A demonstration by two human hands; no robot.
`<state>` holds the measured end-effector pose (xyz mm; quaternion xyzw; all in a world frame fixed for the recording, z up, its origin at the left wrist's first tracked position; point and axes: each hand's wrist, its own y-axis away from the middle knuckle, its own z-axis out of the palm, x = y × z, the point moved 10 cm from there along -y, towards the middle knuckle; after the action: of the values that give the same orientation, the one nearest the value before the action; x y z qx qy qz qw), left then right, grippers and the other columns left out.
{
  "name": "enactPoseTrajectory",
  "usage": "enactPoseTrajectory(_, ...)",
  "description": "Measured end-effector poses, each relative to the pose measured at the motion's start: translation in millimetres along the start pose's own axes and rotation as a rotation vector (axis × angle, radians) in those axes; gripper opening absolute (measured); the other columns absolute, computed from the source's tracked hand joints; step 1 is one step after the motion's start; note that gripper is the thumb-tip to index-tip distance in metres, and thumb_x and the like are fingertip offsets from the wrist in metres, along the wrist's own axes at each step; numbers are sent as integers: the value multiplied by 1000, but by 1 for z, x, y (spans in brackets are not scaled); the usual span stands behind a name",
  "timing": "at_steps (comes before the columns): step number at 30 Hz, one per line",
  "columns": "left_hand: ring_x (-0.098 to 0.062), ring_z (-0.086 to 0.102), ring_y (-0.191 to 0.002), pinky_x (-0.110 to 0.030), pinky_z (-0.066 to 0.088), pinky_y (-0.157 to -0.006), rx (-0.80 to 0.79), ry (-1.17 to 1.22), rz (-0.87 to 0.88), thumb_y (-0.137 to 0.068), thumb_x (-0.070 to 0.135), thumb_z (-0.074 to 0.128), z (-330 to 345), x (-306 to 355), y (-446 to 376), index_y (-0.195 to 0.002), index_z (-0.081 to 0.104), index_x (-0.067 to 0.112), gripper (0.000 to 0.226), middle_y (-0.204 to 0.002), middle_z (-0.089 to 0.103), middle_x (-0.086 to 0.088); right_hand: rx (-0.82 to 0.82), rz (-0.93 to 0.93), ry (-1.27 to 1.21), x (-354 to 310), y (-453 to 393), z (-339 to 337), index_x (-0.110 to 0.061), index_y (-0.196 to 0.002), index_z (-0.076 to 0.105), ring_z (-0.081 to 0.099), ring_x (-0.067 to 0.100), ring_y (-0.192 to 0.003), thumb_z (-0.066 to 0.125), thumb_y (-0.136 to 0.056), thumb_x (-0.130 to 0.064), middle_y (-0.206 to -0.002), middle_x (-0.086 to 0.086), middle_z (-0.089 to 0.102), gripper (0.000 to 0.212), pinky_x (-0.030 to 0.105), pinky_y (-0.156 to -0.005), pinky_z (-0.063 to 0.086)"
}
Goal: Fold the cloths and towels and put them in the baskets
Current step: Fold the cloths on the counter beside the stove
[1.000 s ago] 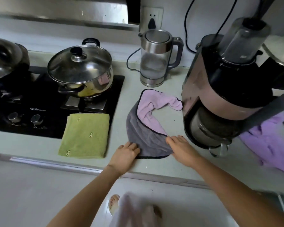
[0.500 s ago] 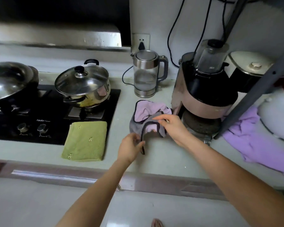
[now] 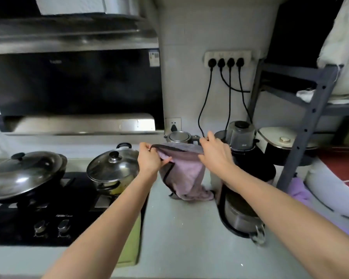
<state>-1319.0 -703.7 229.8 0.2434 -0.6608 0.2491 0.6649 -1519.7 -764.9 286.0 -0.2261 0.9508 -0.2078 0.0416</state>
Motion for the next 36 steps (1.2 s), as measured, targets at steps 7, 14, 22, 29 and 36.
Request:
enactPoseTrajectory(7,-28,49,-81,-32,33,-69,123,-346,505,-96,8,38,-12,117,9,-91,41,11,6,-88,57,-12,280,226,-454,13,-44,-87,-5,-94,42,49,29,-75,33,-90,7,-98,13,49,16,32,-54,30)
enactPoseTrajectory(14,-31,39,-119,-38,41,-82,192,-555,1023,-83,-6,44,-16,213,51,-96,47,7,18,-99,54,-9,594,123,-599,-2,-48,-158,-4,-109,44,45,26,-92,31,-86,15,-100,13,51,32,30,-66,30)
enactPoseTrajectory(22,-40,52,-115,-39,50,-86,341,-1071,1355,-76,-1,56,-16,246,71,-107,59,2,32,-101,64,-11,787,-127,-275,-29,-35,-193,-5,-90,55,43,26,-104,58,-68,5,-99,12,55,25,39,-87,44)
enactPoseTrajectory(29,-28,45,-93,-38,39,-74,373,-1137,1576,-74,5,58,-27,261,82,-84,65,9,12,-82,61,-7,948,-191,-11,-41,-6,-227,-10,-83,49,44,27,-71,44,-62,-14,-75,6,51,22,33,-67,26)
enactPoseTrajectory(36,-26,41,-93,-36,33,-78,522,-950,1656,-83,10,61,-38,301,104,-91,66,10,9,-86,59,-9,1068,-91,-30,-38,3,-256,-8,-83,52,39,25,-72,59,-55,3,-75,8,51,30,33,-65,24)
